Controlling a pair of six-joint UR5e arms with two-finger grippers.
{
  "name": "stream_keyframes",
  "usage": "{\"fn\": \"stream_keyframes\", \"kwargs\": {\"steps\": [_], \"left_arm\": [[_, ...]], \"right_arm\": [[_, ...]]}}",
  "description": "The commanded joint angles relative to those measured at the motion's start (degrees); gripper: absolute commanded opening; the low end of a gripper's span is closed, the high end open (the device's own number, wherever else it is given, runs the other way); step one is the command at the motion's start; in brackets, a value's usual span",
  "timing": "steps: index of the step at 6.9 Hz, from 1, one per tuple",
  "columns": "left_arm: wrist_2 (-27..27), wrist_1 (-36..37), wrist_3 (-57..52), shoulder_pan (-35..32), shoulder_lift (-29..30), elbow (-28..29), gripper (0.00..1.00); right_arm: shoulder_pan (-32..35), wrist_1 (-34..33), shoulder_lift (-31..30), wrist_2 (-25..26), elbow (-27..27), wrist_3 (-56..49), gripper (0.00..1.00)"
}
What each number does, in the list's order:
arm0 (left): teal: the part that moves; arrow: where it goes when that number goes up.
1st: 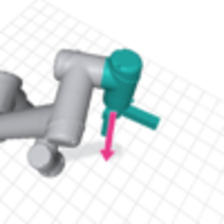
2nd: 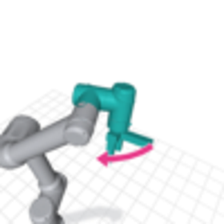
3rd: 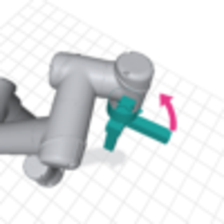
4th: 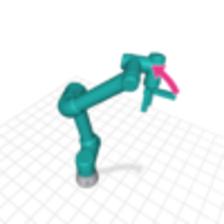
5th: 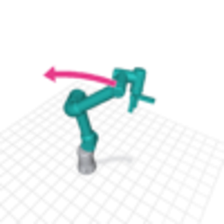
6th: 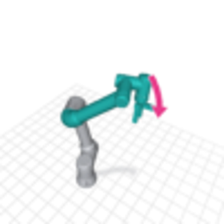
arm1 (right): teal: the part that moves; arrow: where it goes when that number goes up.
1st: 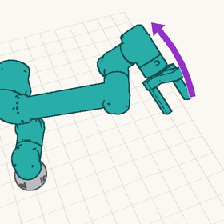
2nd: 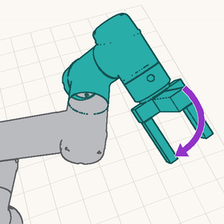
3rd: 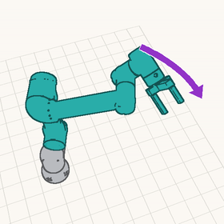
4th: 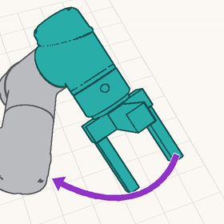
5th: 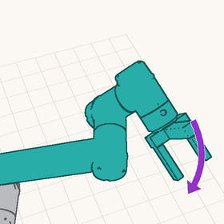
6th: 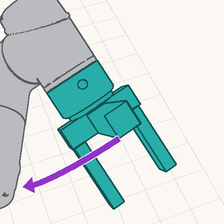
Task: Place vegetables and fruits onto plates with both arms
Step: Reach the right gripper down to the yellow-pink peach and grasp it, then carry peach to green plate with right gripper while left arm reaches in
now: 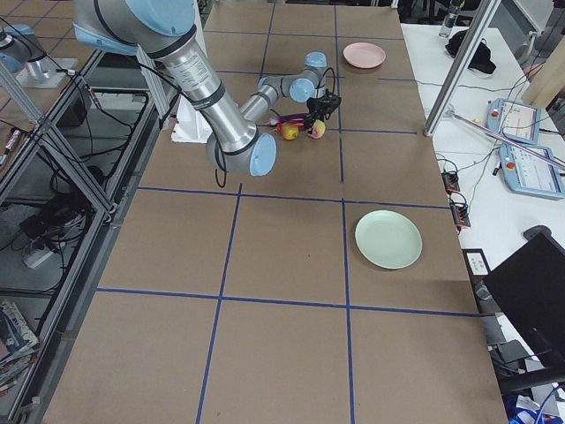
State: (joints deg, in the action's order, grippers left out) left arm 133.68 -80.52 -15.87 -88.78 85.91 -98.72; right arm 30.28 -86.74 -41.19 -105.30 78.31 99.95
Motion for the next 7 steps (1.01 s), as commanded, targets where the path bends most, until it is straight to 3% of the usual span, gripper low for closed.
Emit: {"fn": "stream_keyframes", "kwargs": {"steps": [1,2,3,4,5,7], "left_arm": [[-0.17,-0.78,0.14,0.09,0.22,-0.07,1.0],[0.0,-2.87,-0.12,0.18,0.66,0.97,1.0],[0.7,-6.46,-0.03,0.18,0.49,0.81,1.0],[5.32,-7.63,-0.03,1.31,0.58,0.72,1.0],[7.89,-9.29,4.84,2.8,0.84,-0.06,1.0],[7.82,-21.54,28.16,11.3,1.54,-2.0,1.0]], "right_arm": [[-0.31,-0.19,-0.55,0.44,0.7,0.07,0.01],[1.61,-0.62,-0.82,0.36,2.53,-0.19,0.0],[5.19,-3.93,-3.52,-0.16,9.42,-1.15,0.0],[12.02,-6.14,-7.72,-4.34,14.97,-9.34,0.0],[17.83,-5.55,-12.46,-7.26,16.07,-18.3,0.0],[26.46,-5.55,-18.54,-7.55,14.77,-39.22,0.0]]}}
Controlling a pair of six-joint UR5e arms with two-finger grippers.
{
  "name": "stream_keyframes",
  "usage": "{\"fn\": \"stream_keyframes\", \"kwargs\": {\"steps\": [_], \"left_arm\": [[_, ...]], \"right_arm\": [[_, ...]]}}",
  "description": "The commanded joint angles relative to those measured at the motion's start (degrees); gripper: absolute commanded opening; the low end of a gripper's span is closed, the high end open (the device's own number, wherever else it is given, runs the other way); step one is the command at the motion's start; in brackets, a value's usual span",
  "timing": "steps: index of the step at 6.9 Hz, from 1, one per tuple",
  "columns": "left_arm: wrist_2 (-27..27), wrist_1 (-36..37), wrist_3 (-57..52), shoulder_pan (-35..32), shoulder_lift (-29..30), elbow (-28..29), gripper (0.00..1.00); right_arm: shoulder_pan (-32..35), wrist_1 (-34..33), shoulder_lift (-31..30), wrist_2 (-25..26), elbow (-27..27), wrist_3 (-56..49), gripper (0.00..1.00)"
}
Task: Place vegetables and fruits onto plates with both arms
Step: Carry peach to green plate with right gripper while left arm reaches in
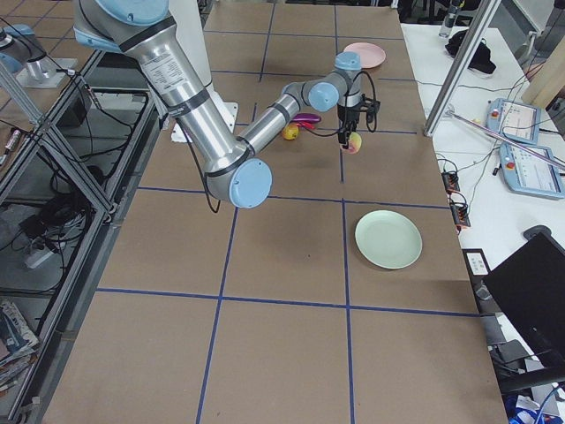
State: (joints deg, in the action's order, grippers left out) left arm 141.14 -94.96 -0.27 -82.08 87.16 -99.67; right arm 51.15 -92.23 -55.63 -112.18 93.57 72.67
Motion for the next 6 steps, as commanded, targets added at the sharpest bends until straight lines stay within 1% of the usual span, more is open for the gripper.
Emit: {"fn": "stream_keyframes", "kwargs": {"steps": [1,2,3,4,5,6], "left_arm": [[-0.07,-13.43,22.41,9.96,1.25,-1.22,1.0],[-0.42,-15.32,33.73,15.06,5.61,-1.4,1.0],[-0.51,-15.34,41.59,19.98,10.09,-1.4,1.0],[-4.08,-15.34,48.1,25.34,14.31,-2.27,1.0],[-7.34,-15.17,54.61,31.05,17.92,-2.37,1.0],[-12.85,-14.91,61.46,37.37,21.96,-2.37,1.0]], "right_arm": [[9.02,0.04,-6.83,-1.02,-1.89,-20.12,0.0],[11.41,0.12,-9.47,-1.37,-3.9,-26.72,0.0],[12.3,0.13,-9.75,-1.72,-6.18,-29.4,0.01],[12.57,4.82,-9.93,-1.81,-10.91,-29.95,0.03],[12.75,12.7,-10.63,-2.34,-15.65,-30.13,0.05],[13.01,14.17,-10.9,-5.39,-17.53,-30.39,0.13]]}}
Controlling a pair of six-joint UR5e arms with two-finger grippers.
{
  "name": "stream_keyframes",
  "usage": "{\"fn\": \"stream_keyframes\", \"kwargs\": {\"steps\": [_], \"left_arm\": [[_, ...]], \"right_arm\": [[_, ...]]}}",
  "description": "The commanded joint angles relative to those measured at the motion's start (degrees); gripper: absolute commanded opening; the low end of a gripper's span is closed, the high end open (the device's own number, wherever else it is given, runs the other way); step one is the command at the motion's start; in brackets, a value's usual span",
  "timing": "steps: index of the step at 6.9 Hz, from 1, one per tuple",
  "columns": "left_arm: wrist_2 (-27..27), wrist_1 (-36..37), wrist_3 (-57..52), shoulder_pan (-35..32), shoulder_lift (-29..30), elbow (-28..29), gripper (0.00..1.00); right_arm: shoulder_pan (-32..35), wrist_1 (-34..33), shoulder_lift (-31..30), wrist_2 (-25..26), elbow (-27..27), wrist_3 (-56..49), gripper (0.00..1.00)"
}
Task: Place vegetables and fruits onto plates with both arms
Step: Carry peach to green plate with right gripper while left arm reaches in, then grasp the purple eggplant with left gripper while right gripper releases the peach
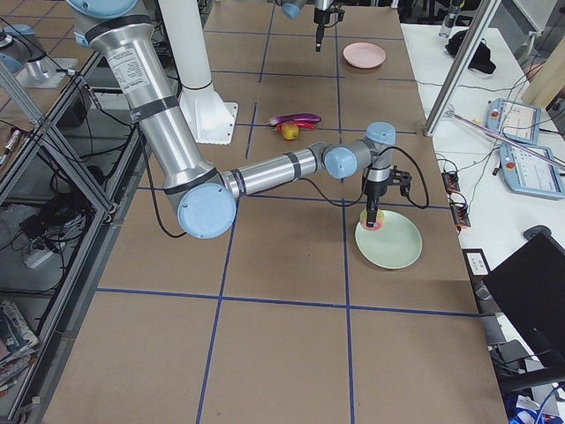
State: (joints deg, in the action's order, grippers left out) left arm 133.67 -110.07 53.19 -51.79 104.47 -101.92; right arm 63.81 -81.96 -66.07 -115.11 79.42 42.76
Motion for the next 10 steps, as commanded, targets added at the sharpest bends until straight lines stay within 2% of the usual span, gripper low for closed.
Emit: {"fn": "stream_keyframes", "kwargs": {"steps": [1,2,3,4,5,7,10], "left_arm": [[-11.44,0.99,15.29,13.58,9.04,0.05,1.0],[-16.11,3.0,18.32,19.56,11.52,0.06,1.0],[-20.07,5.8,20.44,22.41,14.06,-0.03,1.0],[-23.33,10.96,22.9,27.31,17.66,0.14,1.0],[-27.19,15.37,23.01,30.23,20.13,0.14,1.0],[-32.65,15.5,23.01,34.73,22.17,2.16,1.0],[-32.86,15.24,22.83,34.83,25.77,7.16,1.0]], "right_arm": [[0.43,4.0,-0.82,-2.66,-4.01,-1.18,0.57],[0.78,4.0,-0.65,-2.83,-3.93,-1.36,1.0],[2.09,4.0,-0.21,-4.58,-3.23,-1.63,1.0],[3.67,4.09,-0.2,-9.2,-1.66,-1.72,1.0],[3.86,4.09,-0.47,-11.34,0.97,-1.54,1.0],[3.86,4.09,-0.82,-11.45,3.62,-0.93,1.0],[3.86,4.09,-1.08,-11.36,4.34,-0.93,1.0]]}}
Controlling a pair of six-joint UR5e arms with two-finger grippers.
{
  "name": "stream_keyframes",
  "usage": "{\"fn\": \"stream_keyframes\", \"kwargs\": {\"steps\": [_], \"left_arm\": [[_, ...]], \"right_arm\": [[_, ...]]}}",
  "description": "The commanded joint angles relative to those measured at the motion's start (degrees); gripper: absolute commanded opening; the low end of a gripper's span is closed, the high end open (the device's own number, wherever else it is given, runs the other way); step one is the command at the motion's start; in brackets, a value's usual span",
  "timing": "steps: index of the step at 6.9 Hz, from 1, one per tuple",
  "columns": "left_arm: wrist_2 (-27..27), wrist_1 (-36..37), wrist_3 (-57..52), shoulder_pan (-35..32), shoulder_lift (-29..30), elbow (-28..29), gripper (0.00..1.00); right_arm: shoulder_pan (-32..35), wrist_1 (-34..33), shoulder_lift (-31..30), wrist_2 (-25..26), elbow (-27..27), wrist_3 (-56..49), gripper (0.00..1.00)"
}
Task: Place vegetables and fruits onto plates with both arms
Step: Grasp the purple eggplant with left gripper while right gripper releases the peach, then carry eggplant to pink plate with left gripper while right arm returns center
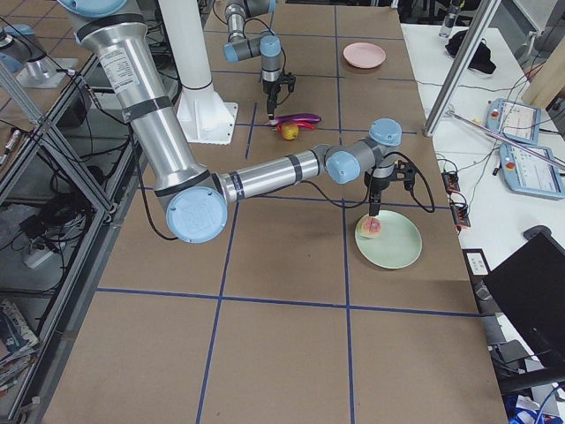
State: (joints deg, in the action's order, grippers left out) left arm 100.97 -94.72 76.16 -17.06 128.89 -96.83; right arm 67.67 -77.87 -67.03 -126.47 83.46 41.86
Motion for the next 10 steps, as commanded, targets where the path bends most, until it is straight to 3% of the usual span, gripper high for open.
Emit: {"fn": "stream_keyframes", "kwargs": {"steps": [1,2,3,4,5,7,8,10], "left_arm": [[-0.16,-0.46,-0.22,0.1,1.88,3.56,1.0],[-0.25,-0.55,-0.14,0.1,2.32,4.1,0.84],[-2.51,-0.55,0.56,0.01,2.41,4.19,0.45],[-3.4,-0.46,1.09,-0.16,2.24,4.19,0.18],[-3.33,-0.46,1.09,-2.34,2.15,3.15,0.01],[-2.89,-0.11,1.18,-9.09,-1.25,-1.32,0.0],[-2.89,0.06,1.09,-13.74,-7.71,-7.35,0.0],[1.04,1.29,-2.65,-26.38,-11.81,-7.51,0.0]], "right_arm": [[0.01,0.0,-0.64,0.0,0.3,-0.03,1.0],[0.01,0.0,-0.82,0.0,0.3,0.06,1.0],[0.01,0.0,-0.91,0.08,0.3,-0.03,1.0],[0.01,0.0,-1.09,0.08,0.39,-0.03,1.0],[0.01,0.0,-1.09,0.17,0.39,-0.03,1.0],[-0.08,0.0,-1.09,0.26,0.39,0.06,1.0],[-0.34,0.0,-1.09,0.17,1.0,0.5,1.0],[-5.15,-0.44,-1.18,0.26,9.3,12.45,1.0]]}}
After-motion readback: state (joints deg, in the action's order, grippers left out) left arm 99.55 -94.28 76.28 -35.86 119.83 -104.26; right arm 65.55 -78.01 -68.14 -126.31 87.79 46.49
